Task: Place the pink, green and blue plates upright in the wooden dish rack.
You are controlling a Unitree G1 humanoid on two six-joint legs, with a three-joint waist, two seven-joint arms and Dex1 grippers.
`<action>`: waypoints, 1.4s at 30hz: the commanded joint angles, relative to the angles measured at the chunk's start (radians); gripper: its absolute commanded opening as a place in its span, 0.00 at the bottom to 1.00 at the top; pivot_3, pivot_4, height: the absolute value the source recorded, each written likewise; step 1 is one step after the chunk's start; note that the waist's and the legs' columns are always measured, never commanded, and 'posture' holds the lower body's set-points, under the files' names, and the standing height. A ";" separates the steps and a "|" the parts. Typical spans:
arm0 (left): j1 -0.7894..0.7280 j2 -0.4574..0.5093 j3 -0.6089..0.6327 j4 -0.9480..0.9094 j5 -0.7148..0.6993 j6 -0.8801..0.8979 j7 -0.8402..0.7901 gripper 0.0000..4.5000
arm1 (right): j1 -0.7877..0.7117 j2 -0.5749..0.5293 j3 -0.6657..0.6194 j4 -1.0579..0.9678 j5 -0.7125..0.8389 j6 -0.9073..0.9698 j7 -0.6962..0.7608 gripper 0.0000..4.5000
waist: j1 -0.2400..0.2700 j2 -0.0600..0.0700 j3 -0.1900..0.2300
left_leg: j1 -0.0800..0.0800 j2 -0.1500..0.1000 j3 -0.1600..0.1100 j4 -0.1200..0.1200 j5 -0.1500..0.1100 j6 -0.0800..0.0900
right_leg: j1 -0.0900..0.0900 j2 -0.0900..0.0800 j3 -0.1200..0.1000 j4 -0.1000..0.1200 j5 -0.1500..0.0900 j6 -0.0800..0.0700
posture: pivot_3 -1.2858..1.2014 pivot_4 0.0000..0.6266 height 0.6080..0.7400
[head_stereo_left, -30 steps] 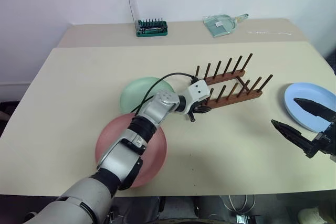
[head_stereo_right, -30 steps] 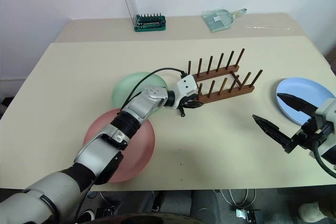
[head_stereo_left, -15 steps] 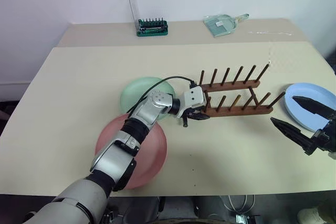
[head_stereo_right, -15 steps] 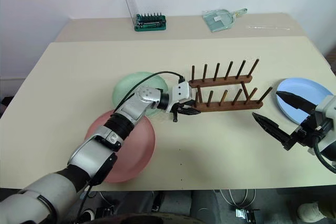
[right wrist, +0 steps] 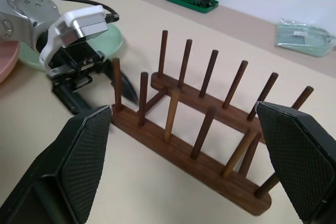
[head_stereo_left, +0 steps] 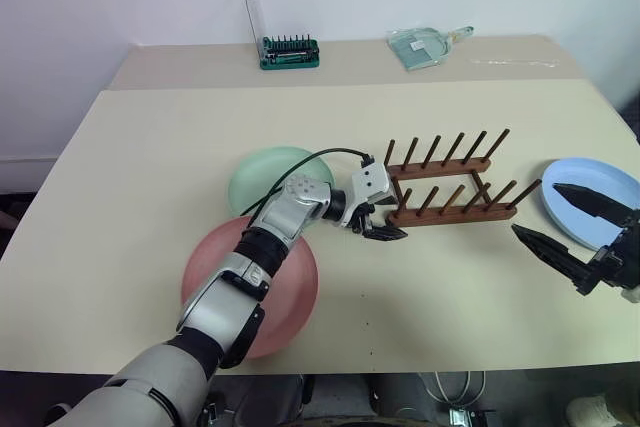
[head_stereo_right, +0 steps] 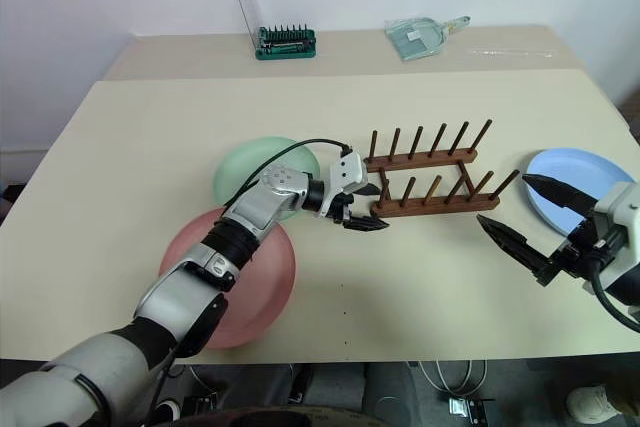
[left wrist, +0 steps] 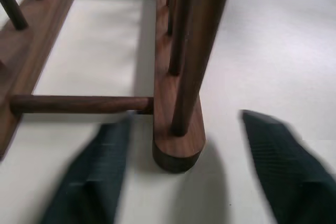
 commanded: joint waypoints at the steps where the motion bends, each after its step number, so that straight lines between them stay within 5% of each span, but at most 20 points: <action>1: -0.008 0.008 0.022 -0.059 -0.030 -0.006 -0.018 0.99 | -0.009 -0.011 -0.004 -0.016 0.002 -0.016 0.000 1.00 | 0.000 0.000 0.000 | 0.000 0.000 0.000 0.000 0.000 0.000 | 0.000 0.000 0.000 0.000 0.000 0.000 | 0.52 0.24 1.00; 10: -0.036 0.121 0.057 -0.282 -0.131 0.240 -0.113 0.94 | -0.029 -0.016 0.023 0.000 -0.001 -0.014 0.005 1.00 | -0.003 0.001 -0.001 | 0.000 0.000 0.000 0.000 0.000 0.000 | 0.000 0.000 0.000 0.001 0.000 0.000 | 0.52 0.24 1.00; 14: -0.041 0.239 0.083 -0.389 -0.174 0.423 -0.148 0.60 | -0.067 -0.017 0.066 0.002 -0.001 -0.008 -0.011 1.00 | -0.008 0.001 -0.001 | 0.001 0.000 0.000 0.000 0.000 0.000 | 0.000 0.000 0.000 0.001 0.000 0.000 | 0.52 0.24 1.00; 19: 0.009 0.343 0.160 -0.500 -0.265 0.500 -0.155 0.02 | -0.119 -0.010 0.143 0.020 -0.019 -0.008 -0.029 1.00 | -0.024 0.001 -0.001 | 0.001 0.000 0.000 0.000 0.000 0.000 | 0.000 0.001 0.001 0.002 0.000 0.000 | 0.52 0.24 1.00; 23: 0.012 0.279 0.186 -0.647 -0.434 0.699 -0.139 0.00 | -0.097 -0.064 0.167 0.081 -0.064 -0.009 0.035 0.81 | -0.012 0.001 -0.001 | -0.001 -0.001 -0.003 0.001 0.000 0.000 | 0.000 0.000 0.000 0.001 0.000 0.000 | 0.52 0.24 1.00; 30: 0.078 0.296 0.001 -0.731 -0.404 0.714 -0.133 0.00 | -0.097 -0.171 0.285 0.221 -0.302 -0.135 0.070 0.01 | -0.029 0.002 -0.001 | 0.002 0.000 0.000 0.000 0.000 -0.001 | 0.000 0.001 0.001 0.002 0.000 0.000 | 0.52 0.24 1.00; 42: 0.063 0.143 -0.211 -0.541 -0.161 0.471 0.042 0.00 | -0.214 -0.163 0.435 0.345 -0.500 -0.241 -0.023 0.01 | -0.023 0.001 -0.001 | 0.002 0.001 0.005 0.000 0.000 0.001 | 0.000 0.002 0.007 0.001 0.000 0.000 | 0.52 0.24 1.00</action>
